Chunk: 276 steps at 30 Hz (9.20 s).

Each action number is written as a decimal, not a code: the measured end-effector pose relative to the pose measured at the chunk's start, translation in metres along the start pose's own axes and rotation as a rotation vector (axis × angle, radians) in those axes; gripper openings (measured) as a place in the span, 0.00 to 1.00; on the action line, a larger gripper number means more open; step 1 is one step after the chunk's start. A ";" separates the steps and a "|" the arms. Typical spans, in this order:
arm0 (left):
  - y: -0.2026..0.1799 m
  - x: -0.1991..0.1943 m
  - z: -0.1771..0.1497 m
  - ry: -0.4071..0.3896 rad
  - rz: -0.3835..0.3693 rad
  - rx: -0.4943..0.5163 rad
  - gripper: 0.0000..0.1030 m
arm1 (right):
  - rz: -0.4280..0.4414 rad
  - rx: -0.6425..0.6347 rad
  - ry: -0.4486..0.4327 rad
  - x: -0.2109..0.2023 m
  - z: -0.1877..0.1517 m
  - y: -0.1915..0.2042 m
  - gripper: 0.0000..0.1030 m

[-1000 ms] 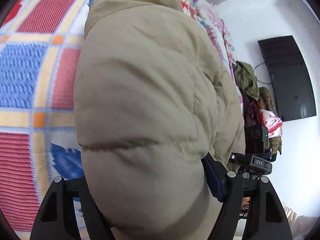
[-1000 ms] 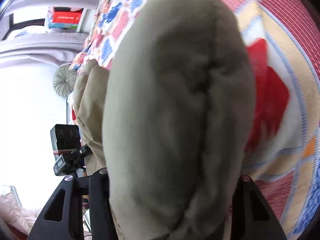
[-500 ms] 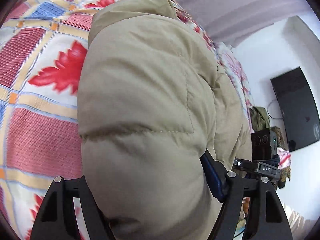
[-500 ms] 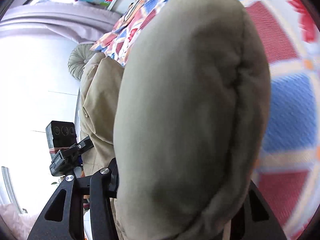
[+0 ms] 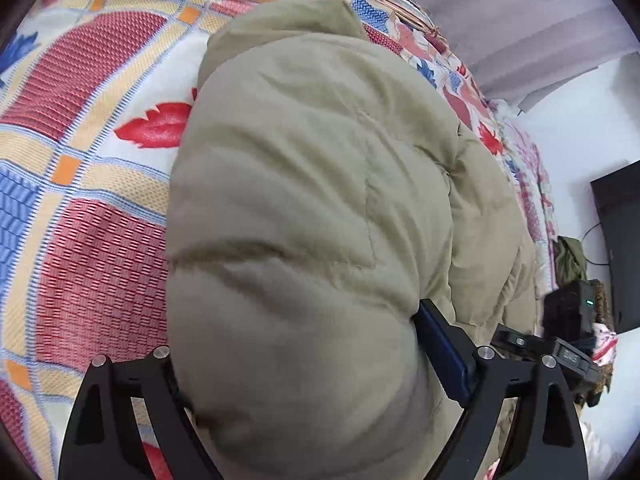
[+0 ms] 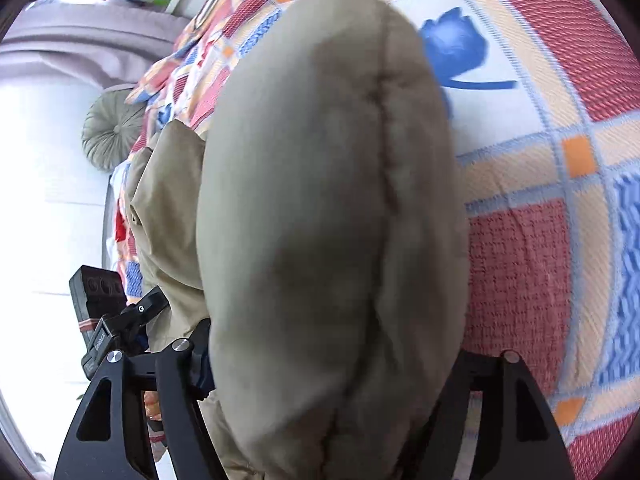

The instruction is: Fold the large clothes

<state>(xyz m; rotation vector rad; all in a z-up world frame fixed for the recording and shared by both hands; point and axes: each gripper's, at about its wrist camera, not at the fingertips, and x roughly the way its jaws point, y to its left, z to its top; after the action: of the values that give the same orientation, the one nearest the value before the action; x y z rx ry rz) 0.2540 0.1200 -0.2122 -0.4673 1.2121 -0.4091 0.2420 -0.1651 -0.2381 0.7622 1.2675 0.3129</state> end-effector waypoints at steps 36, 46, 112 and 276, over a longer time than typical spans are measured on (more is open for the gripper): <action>-0.148 -0.006 -0.023 -0.122 0.283 0.378 0.76 | -0.280 -0.098 -0.026 -0.036 -0.142 -0.020 0.02; -0.121 -0.058 -0.064 -0.076 0.345 0.311 0.76 | -0.274 -0.056 -0.011 -0.058 -0.142 -0.016 0.03; -0.111 -0.232 -0.154 -0.089 0.477 0.250 1.00 | -0.370 -0.137 -0.121 -0.196 -0.192 0.113 0.69; -0.175 -0.350 -0.168 -0.260 0.517 0.203 1.00 | -0.542 -0.326 -0.385 -0.291 -0.237 0.240 1.00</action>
<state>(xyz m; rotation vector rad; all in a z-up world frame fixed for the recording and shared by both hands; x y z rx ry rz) -0.0205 0.1408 0.1125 -0.0207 0.9809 -0.0222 -0.0209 -0.0877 0.1132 0.1687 0.9757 -0.0708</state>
